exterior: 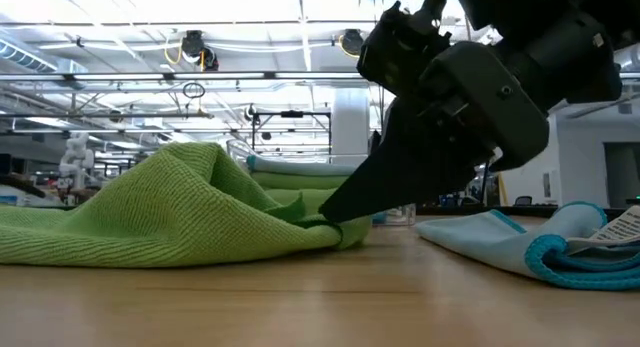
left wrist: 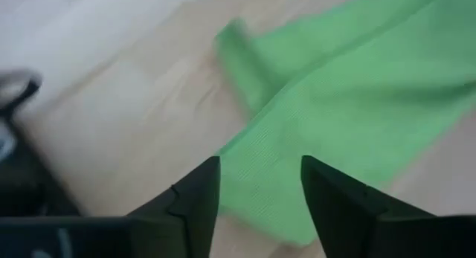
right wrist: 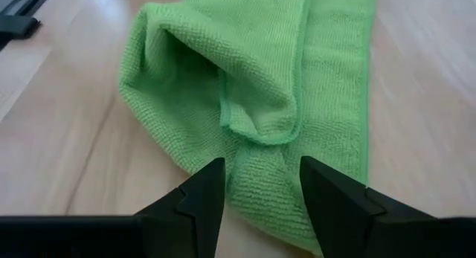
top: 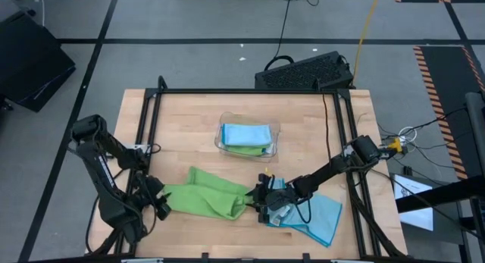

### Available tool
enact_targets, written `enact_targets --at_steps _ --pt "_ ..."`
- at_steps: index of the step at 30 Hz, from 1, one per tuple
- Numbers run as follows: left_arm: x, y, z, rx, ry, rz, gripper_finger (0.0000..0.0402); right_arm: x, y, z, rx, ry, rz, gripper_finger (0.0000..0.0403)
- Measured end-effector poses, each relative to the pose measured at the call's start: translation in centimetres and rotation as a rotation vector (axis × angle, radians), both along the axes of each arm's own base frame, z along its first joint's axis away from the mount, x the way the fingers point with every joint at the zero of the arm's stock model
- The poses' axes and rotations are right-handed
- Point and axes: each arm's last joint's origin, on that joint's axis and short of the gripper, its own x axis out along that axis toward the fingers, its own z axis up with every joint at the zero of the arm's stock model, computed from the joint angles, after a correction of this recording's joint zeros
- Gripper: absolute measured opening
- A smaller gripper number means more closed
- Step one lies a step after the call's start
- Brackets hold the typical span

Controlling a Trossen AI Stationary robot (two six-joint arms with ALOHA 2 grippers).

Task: Fold microfiber towels
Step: Fold the green microfiber cloth

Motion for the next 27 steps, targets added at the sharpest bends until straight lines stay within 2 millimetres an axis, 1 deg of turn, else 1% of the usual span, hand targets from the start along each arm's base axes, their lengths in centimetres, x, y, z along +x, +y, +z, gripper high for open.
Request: enact_targets --at_steps 2,5,7,9,13,16,20,23,27 --pt "0.8 -0.1 1.2 0.037 -0.051 -0.067 0.0205 0.0 0.0 0.0 -0.016 -0.001 0.008 0.0169" --pt "2.1 -0.3 2.6 0.15 -0.177 -0.186 0.0217 0.1 -0.2 0.0 -0.036 0.001 0.017 0.0167" --pt "3.2 -0.3 3.0 0.222 -0.27 -0.229 0.0223 0.2 -0.1 0.1 -0.043 -0.016 0.027 0.0162" --pt "4.7 -0.1 3.0 0.269 -0.312 -0.251 0.0228 0.3 -0.1 0.3 -0.044 -0.036 0.033 0.0156" --pt "8.3 0.3 2.0 0.283 -0.297 -0.31 0.0235 0.3 -0.1 0.4 -0.046 -0.043 0.035 0.0146" --pt "11.2 0.4 1.1 0.262 -0.302 -0.403 0.0242 0.3 -0.1 0.3 -0.046 -0.042 0.036 0.0144" --pt "15.1 0.9 0.1 0.161 -0.372 -0.54 0.0251 0.3 -0.1 0.3 -0.044 -0.042 0.039 0.0144" --pt "17.3 1.5 -0.6 0.086 -0.404 -0.6 0.0255 0.2 -0.1 0.2 -0.039 -0.03 0.033 0.0144" --pt "19.2 1.8 -2.2 0.064 -0.407 -0.646 0.0258 0.0 -0.2 -0.2 -0.053 0.02 0.027 0.0144"
